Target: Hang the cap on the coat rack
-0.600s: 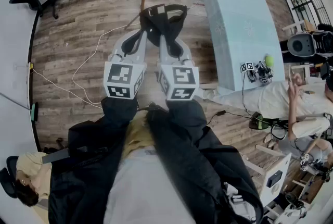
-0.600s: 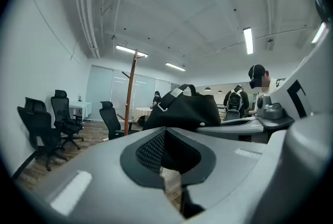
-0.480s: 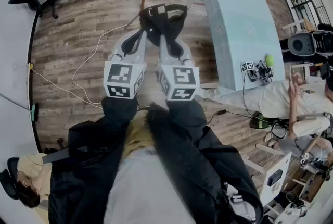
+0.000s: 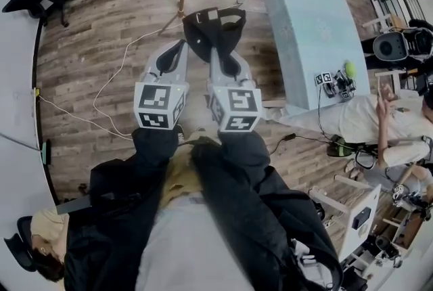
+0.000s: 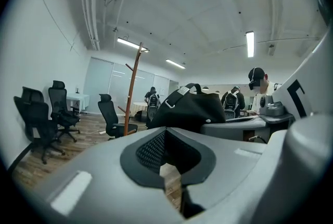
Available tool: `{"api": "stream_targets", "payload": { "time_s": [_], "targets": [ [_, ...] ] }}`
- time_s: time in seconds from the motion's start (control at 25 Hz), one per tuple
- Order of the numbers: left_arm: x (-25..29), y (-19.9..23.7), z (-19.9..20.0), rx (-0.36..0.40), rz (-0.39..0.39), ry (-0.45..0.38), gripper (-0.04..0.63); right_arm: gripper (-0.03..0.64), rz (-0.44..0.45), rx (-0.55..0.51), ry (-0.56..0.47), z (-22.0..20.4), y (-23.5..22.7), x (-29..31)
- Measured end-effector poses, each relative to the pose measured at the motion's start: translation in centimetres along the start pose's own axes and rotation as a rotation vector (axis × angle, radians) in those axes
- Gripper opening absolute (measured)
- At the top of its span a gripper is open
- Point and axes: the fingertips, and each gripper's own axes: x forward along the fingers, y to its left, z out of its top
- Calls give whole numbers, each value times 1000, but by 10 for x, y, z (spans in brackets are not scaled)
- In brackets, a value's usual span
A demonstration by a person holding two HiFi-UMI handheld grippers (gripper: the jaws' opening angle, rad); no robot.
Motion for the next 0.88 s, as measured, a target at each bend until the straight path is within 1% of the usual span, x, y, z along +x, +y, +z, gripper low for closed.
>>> {"api": "stream_targets", "payload": {
  "time_s": [0.16,0.28,0.44,0.56,0.68,0.88],
  "targets": [
    [-4,16,-11,-21,-3,16,-2,6,-26,1,21,-10,6,5],
    [0,24,-14,-35,2,26,-2,6,-28,0,32,-12,6,13],
    [16,34,-18,-46,24,32,-2,6,-4,-1,37,-13,0,32],
    [34,43,-19,-39,40,37,-2,6,12,6,40,-14,-10,54],
    [52,62,-9,-22,66,33,-2,6,36,14,29,-5,-13,83],
    [90,93,23,21,112,2,-2,6,89,18,-5,24,-20,135]
  ]
}}
